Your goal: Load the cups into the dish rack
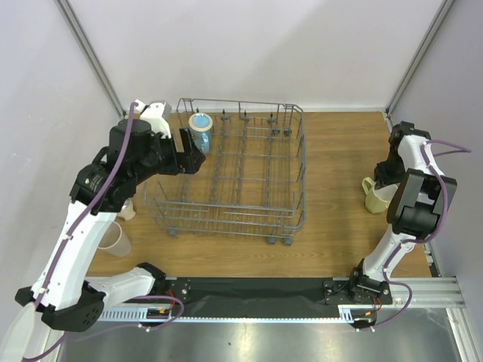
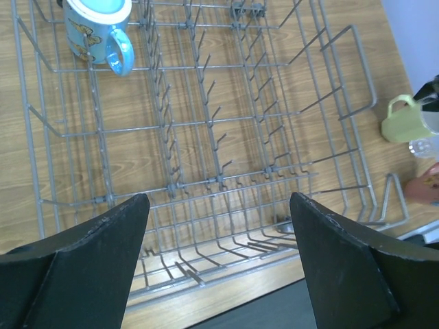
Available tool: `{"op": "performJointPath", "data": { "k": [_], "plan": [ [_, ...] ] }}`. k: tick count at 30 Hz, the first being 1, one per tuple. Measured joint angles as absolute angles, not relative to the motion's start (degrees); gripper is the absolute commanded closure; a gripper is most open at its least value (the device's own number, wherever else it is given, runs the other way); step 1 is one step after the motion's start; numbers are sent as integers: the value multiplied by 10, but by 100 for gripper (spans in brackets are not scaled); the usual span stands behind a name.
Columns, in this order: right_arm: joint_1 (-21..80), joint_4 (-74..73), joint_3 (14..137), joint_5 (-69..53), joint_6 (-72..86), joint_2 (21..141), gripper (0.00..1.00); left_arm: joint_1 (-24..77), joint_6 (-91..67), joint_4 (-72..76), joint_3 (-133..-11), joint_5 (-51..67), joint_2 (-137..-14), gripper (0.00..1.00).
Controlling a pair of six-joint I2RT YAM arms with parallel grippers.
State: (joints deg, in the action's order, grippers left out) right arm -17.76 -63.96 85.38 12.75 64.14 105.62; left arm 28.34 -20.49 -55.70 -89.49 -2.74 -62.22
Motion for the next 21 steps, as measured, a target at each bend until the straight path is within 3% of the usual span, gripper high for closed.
{"op": "performJointPath", "data": {
  "k": [2, 10, 17, 21],
  "plan": [
    [-178, -625, 848, 126, 638, 1056, 100, 283, -212, -565, -906, -25, -624, 11],
    [-148, -617, 848, 78, 625, 1025, 100, 283, -271, -594, -942, 24, -628, 11],
    [-8, -599, 921, 22, 581, 894, 100, 283, -372, -567, -994, 117, -654, 11],
    [56, -518, 918, -47, 527, 768, 100, 283, -478, -448, -923, 209, -633, 11]
  ]
}}
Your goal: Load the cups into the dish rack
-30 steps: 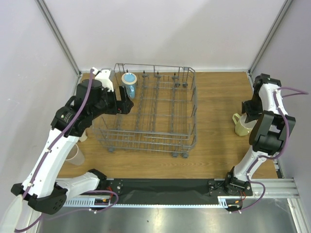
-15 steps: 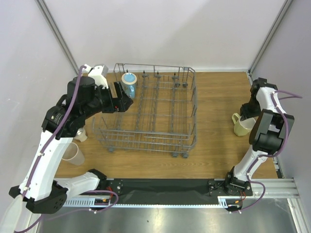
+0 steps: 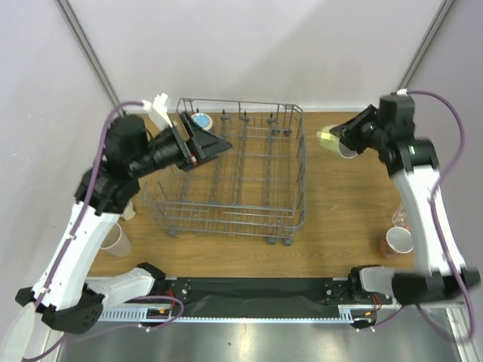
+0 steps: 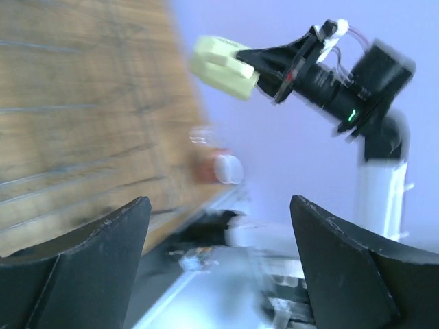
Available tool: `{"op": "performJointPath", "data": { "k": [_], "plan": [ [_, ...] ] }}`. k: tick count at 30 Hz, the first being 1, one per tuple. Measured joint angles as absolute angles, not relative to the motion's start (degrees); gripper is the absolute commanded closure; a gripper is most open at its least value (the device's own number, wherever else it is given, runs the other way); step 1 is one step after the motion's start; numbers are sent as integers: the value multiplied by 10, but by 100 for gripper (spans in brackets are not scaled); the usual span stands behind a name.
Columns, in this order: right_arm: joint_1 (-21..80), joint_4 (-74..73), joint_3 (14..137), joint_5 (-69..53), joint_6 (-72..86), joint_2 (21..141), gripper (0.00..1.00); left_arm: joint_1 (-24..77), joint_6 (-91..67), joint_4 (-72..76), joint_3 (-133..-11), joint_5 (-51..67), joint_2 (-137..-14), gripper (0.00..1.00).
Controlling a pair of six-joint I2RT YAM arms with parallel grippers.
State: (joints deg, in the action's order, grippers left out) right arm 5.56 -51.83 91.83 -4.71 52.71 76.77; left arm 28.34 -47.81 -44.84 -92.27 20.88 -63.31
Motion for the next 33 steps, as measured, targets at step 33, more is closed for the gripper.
{"op": "performJointPath", "data": {
  "k": [33],
  "plan": [
    [128, -78, 685, -444, 507, 397, 100, 563, -843, 56, -759, 241, -738, 21]
  ]
}}
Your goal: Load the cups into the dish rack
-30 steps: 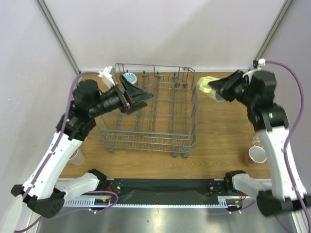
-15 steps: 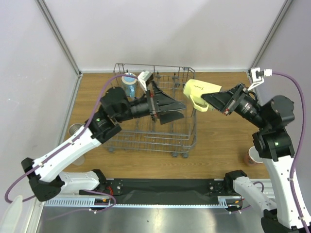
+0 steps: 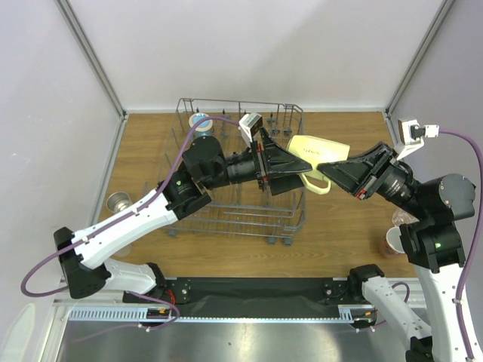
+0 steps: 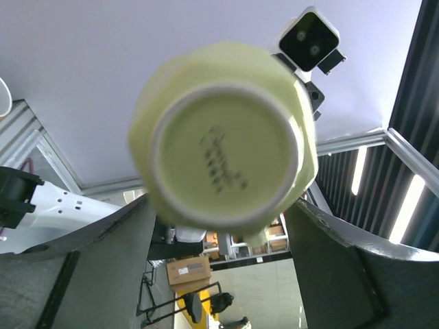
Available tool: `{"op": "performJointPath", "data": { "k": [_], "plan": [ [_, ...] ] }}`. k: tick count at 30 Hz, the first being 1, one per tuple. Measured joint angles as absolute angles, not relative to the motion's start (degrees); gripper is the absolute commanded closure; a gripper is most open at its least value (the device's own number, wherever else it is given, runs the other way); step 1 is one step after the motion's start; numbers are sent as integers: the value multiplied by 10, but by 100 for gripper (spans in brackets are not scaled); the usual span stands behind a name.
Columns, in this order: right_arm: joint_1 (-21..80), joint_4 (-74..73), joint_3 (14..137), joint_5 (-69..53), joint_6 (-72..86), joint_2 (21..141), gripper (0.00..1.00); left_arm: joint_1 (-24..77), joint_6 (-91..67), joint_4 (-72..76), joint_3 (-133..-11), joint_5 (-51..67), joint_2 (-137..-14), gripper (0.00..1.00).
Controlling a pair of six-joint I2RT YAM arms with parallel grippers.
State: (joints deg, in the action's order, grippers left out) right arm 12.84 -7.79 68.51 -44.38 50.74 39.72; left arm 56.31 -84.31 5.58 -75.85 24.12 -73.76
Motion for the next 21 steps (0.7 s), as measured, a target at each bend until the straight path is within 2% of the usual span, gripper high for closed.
{"op": "performJointPath", "data": {
  "k": [9, 16, 21],
  "plan": [
    [128, -76, 676, -451, 502, 392, 100, 571, -858, 69, -768, 242, -758, 44],
    [127, -72, 675, -432, 482, 393, 100, 571, -869, 71, -787, 252, -776, 48],
    [126, -60, 675, -427, 474, 397, 100, 571, -873, 64, -805, 259, -788, 54]
  ]
}}
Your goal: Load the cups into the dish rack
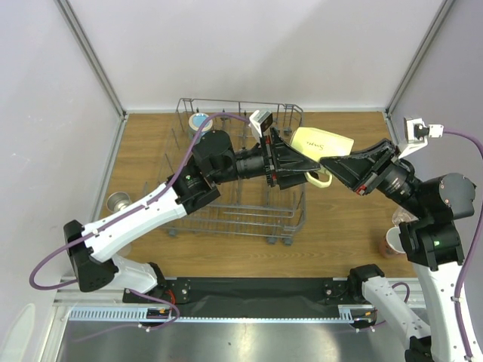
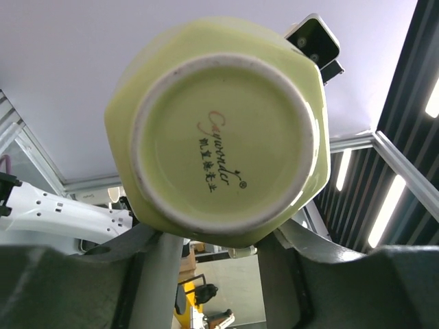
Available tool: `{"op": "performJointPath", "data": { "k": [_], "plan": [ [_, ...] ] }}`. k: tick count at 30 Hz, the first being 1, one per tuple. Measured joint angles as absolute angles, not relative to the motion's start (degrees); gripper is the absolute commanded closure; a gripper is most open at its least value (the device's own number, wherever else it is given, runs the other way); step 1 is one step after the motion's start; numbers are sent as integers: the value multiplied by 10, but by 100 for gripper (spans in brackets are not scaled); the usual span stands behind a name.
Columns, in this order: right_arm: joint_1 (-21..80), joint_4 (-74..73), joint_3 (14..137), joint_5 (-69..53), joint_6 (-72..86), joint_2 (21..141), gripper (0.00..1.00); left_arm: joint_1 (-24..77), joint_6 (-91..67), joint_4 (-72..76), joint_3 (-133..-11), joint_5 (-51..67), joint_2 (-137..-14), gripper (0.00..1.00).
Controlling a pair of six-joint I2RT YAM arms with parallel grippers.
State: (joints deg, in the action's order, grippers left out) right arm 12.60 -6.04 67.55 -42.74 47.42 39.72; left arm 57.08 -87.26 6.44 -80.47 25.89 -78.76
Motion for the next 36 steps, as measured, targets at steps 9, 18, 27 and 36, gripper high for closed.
{"op": "performJointPath", "data": {
  "k": [9, 18, 27, 36],
  "plan": [
    [126, -57, 675, -430, 460, 416, 100, 571, -883, 61, -822, 273, -801, 78],
    [125, -50, 675, -439, 451, 426, 100, 566, -882, 32, -836, 276, -804, 73],
    [132, -67, 680, -442, 433, 434, 97, 561, -879, 18, -828, 275, -798, 100],
    [145, -113, 686, -449, 388, 439, 100, 557, -875, 0, -799, 265, -779, 99]
  ]
}}
